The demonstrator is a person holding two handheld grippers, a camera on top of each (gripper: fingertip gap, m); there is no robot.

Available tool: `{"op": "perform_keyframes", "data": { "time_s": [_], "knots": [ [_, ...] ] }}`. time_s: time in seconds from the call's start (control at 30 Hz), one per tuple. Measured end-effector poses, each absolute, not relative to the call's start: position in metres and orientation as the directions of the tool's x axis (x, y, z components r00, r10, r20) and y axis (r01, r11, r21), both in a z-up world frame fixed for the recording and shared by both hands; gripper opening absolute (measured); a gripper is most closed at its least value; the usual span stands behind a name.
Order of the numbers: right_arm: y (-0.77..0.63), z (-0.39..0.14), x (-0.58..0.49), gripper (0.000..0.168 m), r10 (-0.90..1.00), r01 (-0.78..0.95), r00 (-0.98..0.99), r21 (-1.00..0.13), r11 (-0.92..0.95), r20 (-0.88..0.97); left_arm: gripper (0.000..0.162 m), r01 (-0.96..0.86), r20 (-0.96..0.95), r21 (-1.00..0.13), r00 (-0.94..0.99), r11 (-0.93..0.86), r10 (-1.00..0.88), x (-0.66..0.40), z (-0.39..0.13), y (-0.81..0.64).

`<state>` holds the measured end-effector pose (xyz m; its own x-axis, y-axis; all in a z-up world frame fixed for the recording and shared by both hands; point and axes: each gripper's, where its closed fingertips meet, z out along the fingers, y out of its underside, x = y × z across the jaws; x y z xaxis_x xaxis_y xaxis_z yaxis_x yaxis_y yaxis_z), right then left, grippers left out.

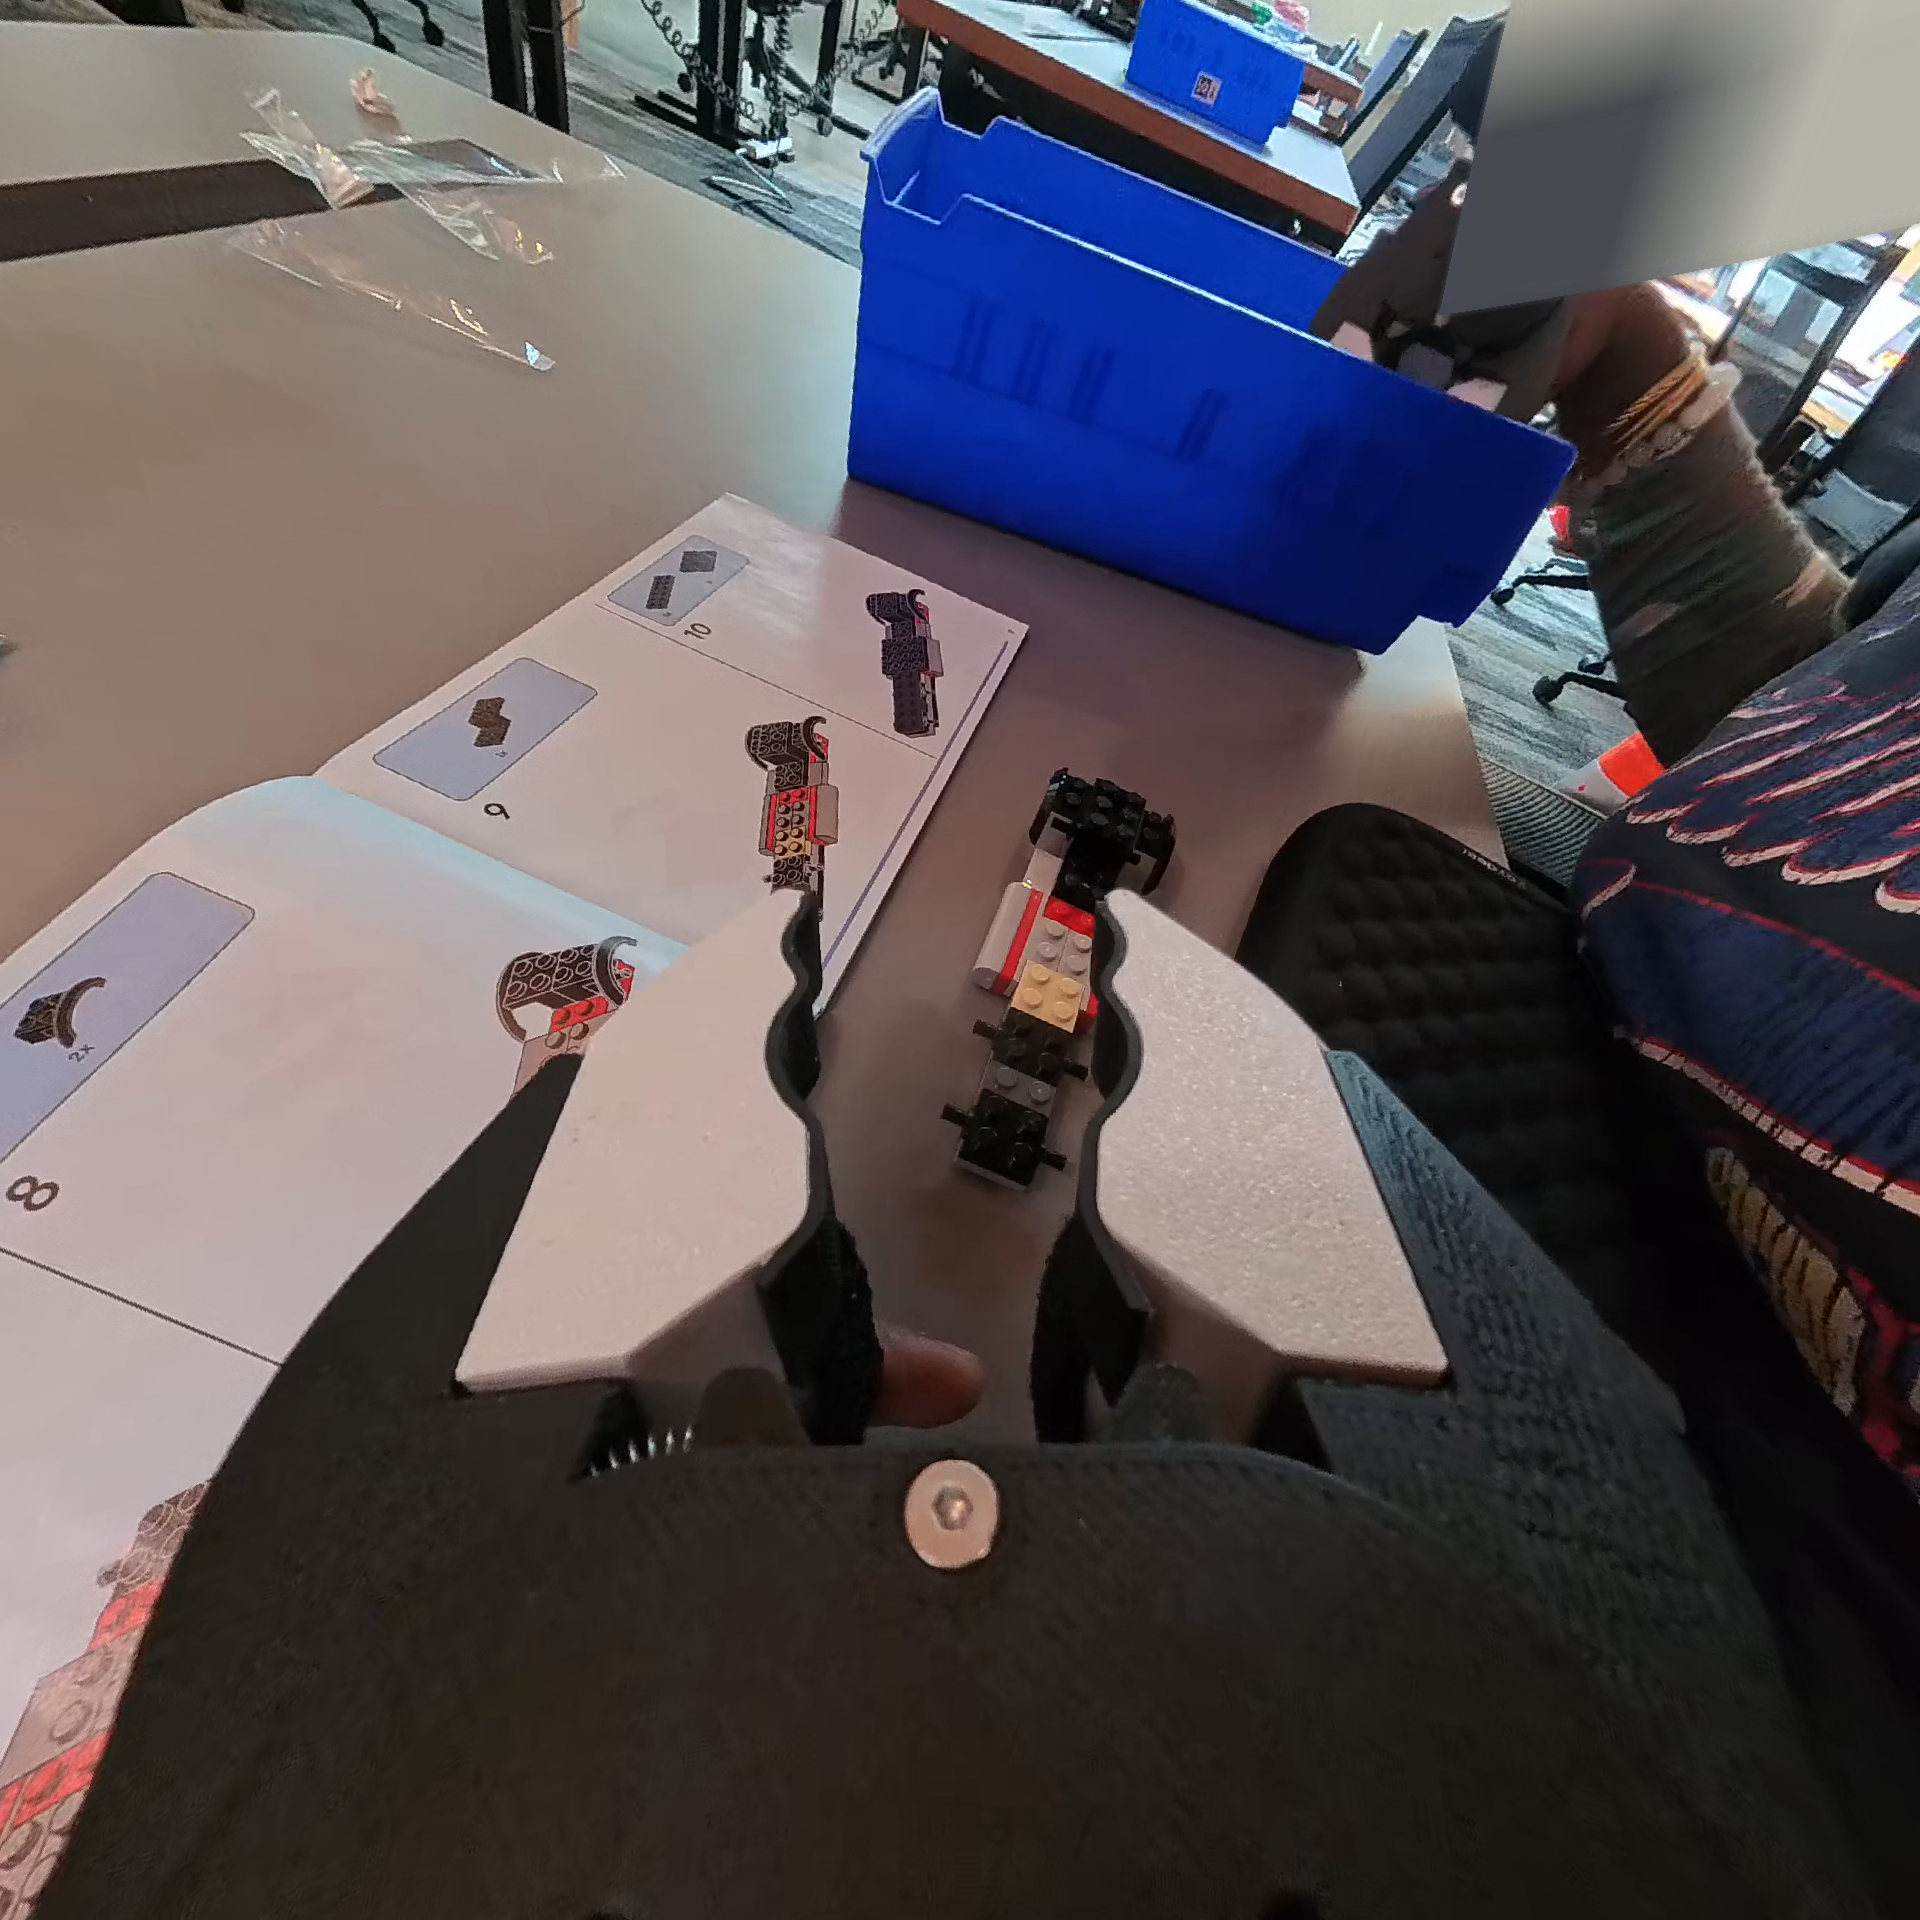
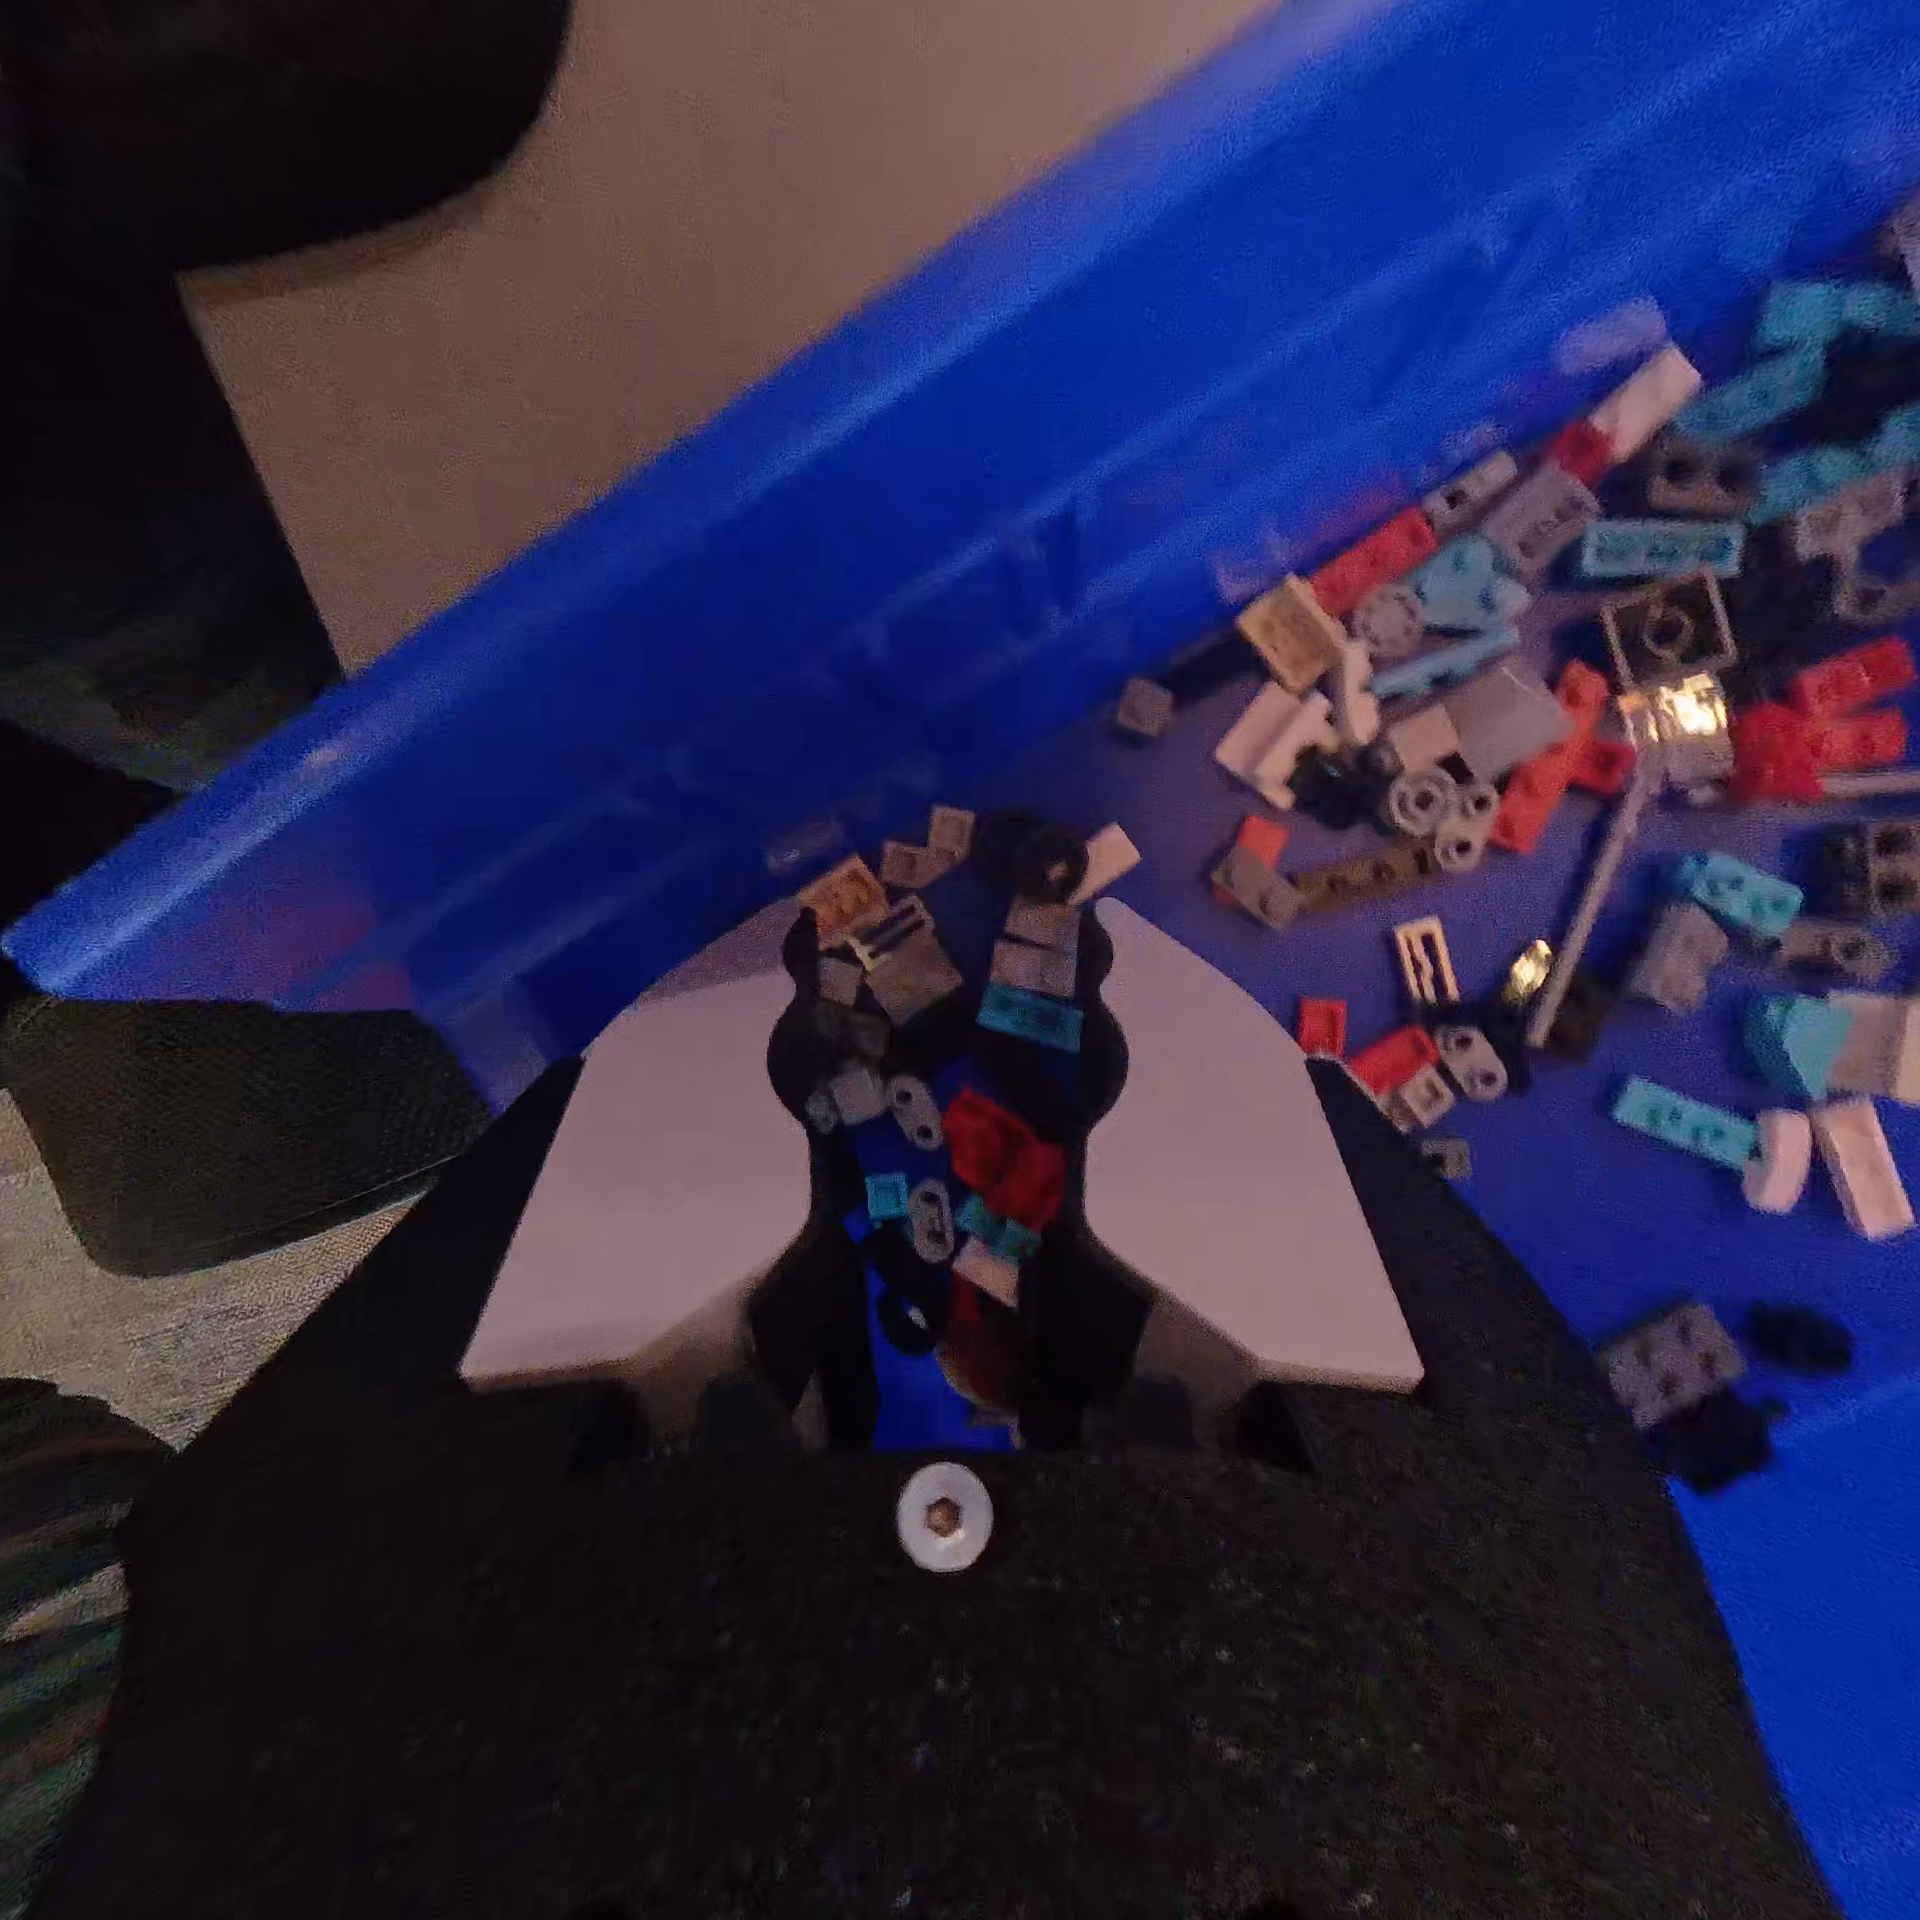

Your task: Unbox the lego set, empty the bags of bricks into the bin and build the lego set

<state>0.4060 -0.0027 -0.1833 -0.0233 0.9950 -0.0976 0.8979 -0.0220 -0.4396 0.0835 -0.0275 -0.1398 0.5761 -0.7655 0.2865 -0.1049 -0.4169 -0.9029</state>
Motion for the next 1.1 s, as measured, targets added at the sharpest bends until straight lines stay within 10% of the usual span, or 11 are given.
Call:
{"op": "perform_keyframes", "data": {
  "time_s": [0.3, 0.7, 1.1],
  "knots": [
    [0.069, -0.175, 0.45, 0.044, 0.925, 0.878, 0.323, -0.428, -0.214, 0.201, 0.049, -0.114, 0.282, -0.898, 0.592, -0.425, -0.755, 0.083, -0.142, -0.026],
    [0.061, -0.147, 0.463, 0.058, 0.772, 0.653, 0.619, -0.641, -0.404, 0.143, 0.047, -0.175, 0.188, -0.906, 0.648, -0.385, -0.738, 0.083, -0.146, -0.023],
    [0.016, -0.021, 0.357, 0.053, 0.779, 0.309, 0.624, -0.934, -0.178, 0.058, 0.048, -0.305, -0.027, -0.927, 0.636, -0.22, -0.771, 0.087, -0.102, -0.066]
  ]
}}
